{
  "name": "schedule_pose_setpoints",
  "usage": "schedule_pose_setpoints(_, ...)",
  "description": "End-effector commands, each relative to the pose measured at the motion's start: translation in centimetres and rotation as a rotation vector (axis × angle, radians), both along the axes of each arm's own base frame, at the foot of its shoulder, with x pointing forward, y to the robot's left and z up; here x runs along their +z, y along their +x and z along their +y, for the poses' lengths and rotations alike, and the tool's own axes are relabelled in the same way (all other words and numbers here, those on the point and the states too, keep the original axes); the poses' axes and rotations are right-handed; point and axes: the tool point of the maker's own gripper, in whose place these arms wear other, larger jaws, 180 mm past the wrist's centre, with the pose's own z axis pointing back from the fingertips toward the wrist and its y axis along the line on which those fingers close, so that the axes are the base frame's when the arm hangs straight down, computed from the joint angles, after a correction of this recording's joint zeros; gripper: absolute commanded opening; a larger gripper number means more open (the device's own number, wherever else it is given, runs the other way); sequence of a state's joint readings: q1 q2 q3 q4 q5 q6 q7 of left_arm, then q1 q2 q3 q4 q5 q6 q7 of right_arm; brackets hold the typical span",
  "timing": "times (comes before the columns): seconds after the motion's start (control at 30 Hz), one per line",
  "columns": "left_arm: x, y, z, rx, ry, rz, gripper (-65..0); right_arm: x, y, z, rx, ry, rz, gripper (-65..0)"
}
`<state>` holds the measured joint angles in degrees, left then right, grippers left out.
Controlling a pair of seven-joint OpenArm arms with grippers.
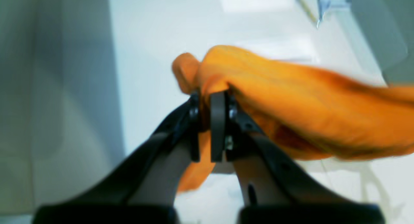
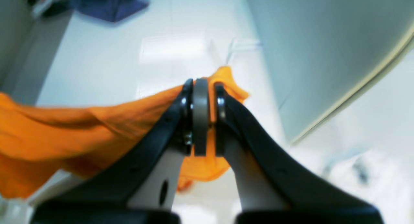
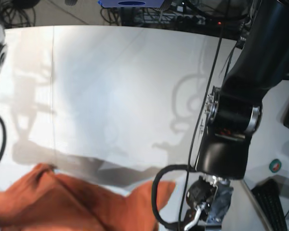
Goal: Layout the t-shirt on the table in an organized manner, then fold the t-shirt properly
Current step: 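Pull the t-shirt apart with both grippers to spread it flat, then release and move the left gripper to the t-shirt's corner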
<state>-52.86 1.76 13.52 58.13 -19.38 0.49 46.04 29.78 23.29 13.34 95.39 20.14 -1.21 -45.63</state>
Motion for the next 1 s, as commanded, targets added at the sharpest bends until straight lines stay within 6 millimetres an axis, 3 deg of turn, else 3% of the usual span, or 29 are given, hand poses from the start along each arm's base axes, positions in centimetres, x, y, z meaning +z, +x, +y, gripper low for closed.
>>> schedule_pose_setpoints(0.0, 4.5, 0.9, -0.6, -0.006, -0.022, -0.107, -65.0, 3.3, -0.1, -1.0, -0.017, -0.038, -0.084, -65.0)
schedule_pose_setpoints(0.07, 5.3, 0.4, -0.9, -0.016, -0.028, -0.142, -65.0, 4.2, -0.6, -1.5, -0.026, -0.064, -0.1, -65.0)
schedule_pose_setpoints(0.2, 1.0, -2.7, -0.1, -0.022, -0.017, -0.12, -65.0, -0.1, -3.2, -1.5, -0.027, -0.082, -0.025, -65.0)
schedule_pose_setpoints(0.3, -5.2, -6.2, 0.7, -0.023, -0.005, -0.03, -65.0, -5.9, -6.2, -0.5, -0.033, -0.021, 0.076, -65.0)
schedule_pose_setpoints(0.43, -15.8, -12.0, 3.2, 0.004, 0.038, 0.185, -65.0, -17.5, -11.0, 1.0, -0.059, 0.113, 0.299, -65.0)
schedule_pose_setpoints(0.5, -19.9, -14.5, 4.2, 0.017, 0.059, 0.284, -65.0, -22.4, -13.3, 1.5, -0.083, 0.16, 0.369, -65.0)
schedule_pose_setpoints(0.57, -23.1, -16.6, 5.1, 0.029, 0.076, 0.367, -65.0, -26.0, -15.3, 1.6, -0.109, 0.189, 0.414, -65.0)
schedule_pose_setpoints(0.67, -26.2, -19.3, 6.1, 0.038, 0.095, 0.451, -65.0, -29.2, -18.0, 1.8, -0.13, 0.206, 0.483, -65.0)
schedule_pose_setpoints(0.7, -26.7, -20.0, 6.0, 0.036, 0.095, 0.467, -59.2, -29.7, -18.7, 1.9, -0.132, 0.21, 0.5, -65.0)
schedule_pose_setpoints(0.83, -28.5, -23.2, 6.4, 0.028, 0.104, 0.517, -23.2, -31.2, -21.0, 2.2, -0.14, 0.216, 0.549, -65.0)
schedule_pose_setpoints(0.9, -29.0, -24.8, 7.1, 0.026, 0.117, 0.528, -12.3, -31.6, -21.7, 2.2, -0.14, 0.214, 0.566, -65.0)
schedule_pose_setpoints(0.97, -29.1, -26.2, 8.0, 0.029, 0.127, 0.526, -6.4, -32.0, -22.4, 2.5, -0.141, 0.221, 0.58, -65.0)
